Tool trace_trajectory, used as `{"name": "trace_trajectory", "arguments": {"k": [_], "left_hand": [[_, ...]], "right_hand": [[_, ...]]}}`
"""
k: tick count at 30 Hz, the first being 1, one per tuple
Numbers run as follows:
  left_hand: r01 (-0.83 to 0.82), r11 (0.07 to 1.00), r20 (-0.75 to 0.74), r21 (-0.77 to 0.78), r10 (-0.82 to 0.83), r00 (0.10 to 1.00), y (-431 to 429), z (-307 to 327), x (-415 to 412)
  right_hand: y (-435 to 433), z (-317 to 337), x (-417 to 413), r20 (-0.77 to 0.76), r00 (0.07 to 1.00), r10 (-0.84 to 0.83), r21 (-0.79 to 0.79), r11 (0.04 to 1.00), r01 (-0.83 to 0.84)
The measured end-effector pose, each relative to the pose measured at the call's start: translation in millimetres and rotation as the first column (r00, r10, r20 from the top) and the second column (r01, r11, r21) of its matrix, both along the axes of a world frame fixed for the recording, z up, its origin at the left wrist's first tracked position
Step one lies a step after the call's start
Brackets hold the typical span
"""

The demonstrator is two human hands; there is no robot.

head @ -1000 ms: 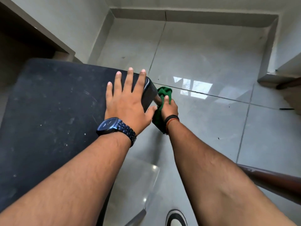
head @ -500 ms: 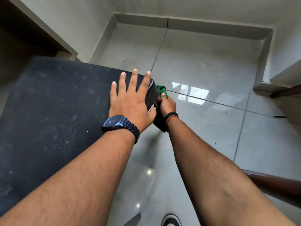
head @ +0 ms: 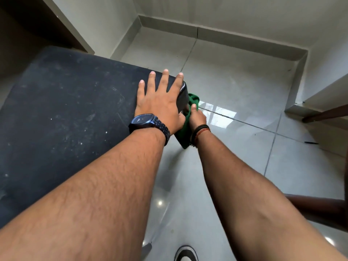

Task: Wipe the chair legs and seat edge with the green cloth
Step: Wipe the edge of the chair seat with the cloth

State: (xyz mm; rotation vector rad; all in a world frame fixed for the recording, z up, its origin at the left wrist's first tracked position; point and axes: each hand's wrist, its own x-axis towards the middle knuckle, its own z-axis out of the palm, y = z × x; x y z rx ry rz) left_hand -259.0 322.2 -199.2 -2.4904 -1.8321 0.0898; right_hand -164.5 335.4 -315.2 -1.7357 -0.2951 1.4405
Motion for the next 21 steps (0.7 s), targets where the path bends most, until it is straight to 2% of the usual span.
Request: {"name": "trace_trajectory", "arguments": {"k": [1, 3, 4, 5, 7, 9, 11, 12, 14, 17, 19, 21], "left_hand": [[-0.001, 1.0, 0.003, -0.002, 0.001, 1.0, -0.1, 0.4, 0.1], [-0.002, 1.0, 0.012, 0.005, 0.002, 1.0, 0.3, 0.1, -0.2], [-0.003, 1.0, 0.009, 0.009, 0.003, 1.0, 0.1, 0.5, -1.5], [-0.004, 1.0, 0.009, 0.011, 0.003, 1.0, -0.5, 0.4, -2.0], [0.003, 1.0, 0.008, 0.015, -0.003, 1.0, 0.1, 0.2, -2.3], [0.01, 1.0, 0.002, 0.012, -0.01, 1.0, 0.9, 0.7, -2.1], [0.011, 1.0, -0.003, 0.008, -0.011, 1.0, 1.4, 0.0, -1.4], [0.01, 1.0, -0.006, 0.006, -0.01, 1.0, 1.2, -0.1, -1.5], [0.013, 1.0, 0.003, 0.013, -0.013, 1.0, 1.2, 0.8, -1.7], [0.005, 1.0, 0.036, 0.024, -0.005, 0.999, 0.5, 4.7, -1.8], [0.015, 0.999, 0.03, 0.036, -0.016, 0.999, 0.1, 2.6, -3.8], [0.031, 0.999, 0.013, 0.035, -0.031, 0.999, 2.2, -0.6, -4.3]], "right_hand": [[0.5, 5.5, -3.1, -0.054, 0.994, -0.095, 0.095, 0.99, 0.1], [-1.0, 11.7, -14.7, -0.156, 0.95, -0.271, 0.287, 0.908, 0.306], [-3.1, 10.9, -21.7, -0.163, 0.94, -0.3, 0.342, 0.876, 0.339], [-6.3, 7.2, -27.4, -0.124, 0.947, -0.297, 0.37, 0.871, 0.322], [-14.5, -7.6, -33.9, -0.024, 0.967, -0.255, 0.314, 0.916, 0.25], [-17.0, -24.8, -33.4, 0.054, 0.986, -0.156, 0.132, 0.98, 0.148], [-14.9, -33.6, -24.0, 0.068, 0.997, -0.022, -0.035, 0.999, 0.025], [-12.7, -33.0, -19.8, 0.051, 0.998, -0.026, -0.019, 0.999, 0.027], [-7.7, -24.3, -21.3, 0.075, 0.989, -0.128, 0.144, 0.983, 0.116], [-10.2, -4.9, -37.9, 0.253, 0.937, -0.239, 0.397, 0.91, 0.124], [-13.9, -4.6, -42.1, 0.289, 0.929, -0.23, 0.426, 0.9, 0.09], [-17.2, -14.1, -37.5, 0.259, 0.952, -0.161, 0.355, 0.933, 0.061]]}}
